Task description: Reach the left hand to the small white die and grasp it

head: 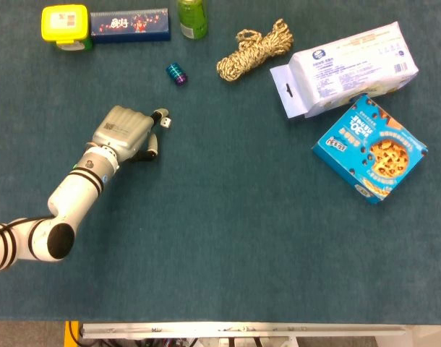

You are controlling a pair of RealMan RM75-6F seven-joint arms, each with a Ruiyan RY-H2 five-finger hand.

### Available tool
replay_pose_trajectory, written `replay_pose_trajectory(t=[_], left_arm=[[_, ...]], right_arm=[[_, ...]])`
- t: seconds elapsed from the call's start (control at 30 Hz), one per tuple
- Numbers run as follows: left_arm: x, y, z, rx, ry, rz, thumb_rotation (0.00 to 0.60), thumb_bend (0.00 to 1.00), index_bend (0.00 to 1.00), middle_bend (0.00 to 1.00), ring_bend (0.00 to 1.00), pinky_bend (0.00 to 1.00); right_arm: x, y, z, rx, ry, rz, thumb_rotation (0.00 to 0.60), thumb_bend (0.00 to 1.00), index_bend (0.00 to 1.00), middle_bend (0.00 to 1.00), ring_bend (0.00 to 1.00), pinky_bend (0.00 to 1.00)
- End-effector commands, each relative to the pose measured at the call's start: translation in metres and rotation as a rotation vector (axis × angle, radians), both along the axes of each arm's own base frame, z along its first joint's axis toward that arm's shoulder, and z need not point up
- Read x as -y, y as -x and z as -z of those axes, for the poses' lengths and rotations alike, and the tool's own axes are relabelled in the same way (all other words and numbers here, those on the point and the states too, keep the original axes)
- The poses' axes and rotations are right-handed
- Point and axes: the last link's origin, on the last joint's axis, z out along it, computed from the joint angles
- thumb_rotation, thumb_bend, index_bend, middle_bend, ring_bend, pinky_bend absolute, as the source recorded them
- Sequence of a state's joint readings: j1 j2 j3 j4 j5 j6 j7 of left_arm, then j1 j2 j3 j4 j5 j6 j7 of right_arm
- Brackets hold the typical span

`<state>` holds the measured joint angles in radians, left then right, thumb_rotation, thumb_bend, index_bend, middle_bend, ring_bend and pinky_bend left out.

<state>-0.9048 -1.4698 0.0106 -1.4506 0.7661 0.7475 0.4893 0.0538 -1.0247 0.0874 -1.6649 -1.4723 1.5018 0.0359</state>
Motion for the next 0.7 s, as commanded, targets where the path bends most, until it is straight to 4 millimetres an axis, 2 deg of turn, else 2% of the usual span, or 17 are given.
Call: replay_pose_trajectory(t=[0.03, 0.5, 0.7], left_arm=[[0.004, 0.001, -0.005, -0.008, 0.0, 0.011, 0.291, 0.72, 0.1, 0.99, 0.98, 1.0], [0.032, 0.001, -0.024, -0.014, 0.027, 0.046, 0.292, 0.72, 0.1, 0.98, 0.97, 1.0], [0.036, -0.001, -0.029, 0.01, 0.012, 0.046, 0.292, 0.72, 0.1, 0.97, 0.96, 1.0]], right_arm=[[0.0, 0.0, 0.0, 0.0, -0.001, 0.0, 0.6, 0.33, 0.39, 0.43, 0.31, 0.3], [0.002, -0.002, 0.001, 0.002, -0.003, -0.01, 0.6, 0.33, 0.39, 0.43, 0.31, 0.3], [0.001, -0.003, 0.001, 0.003, 0.001, -0.011, 0.6, 0.33, 0.39, 0.43, 0.31, 0.3]])
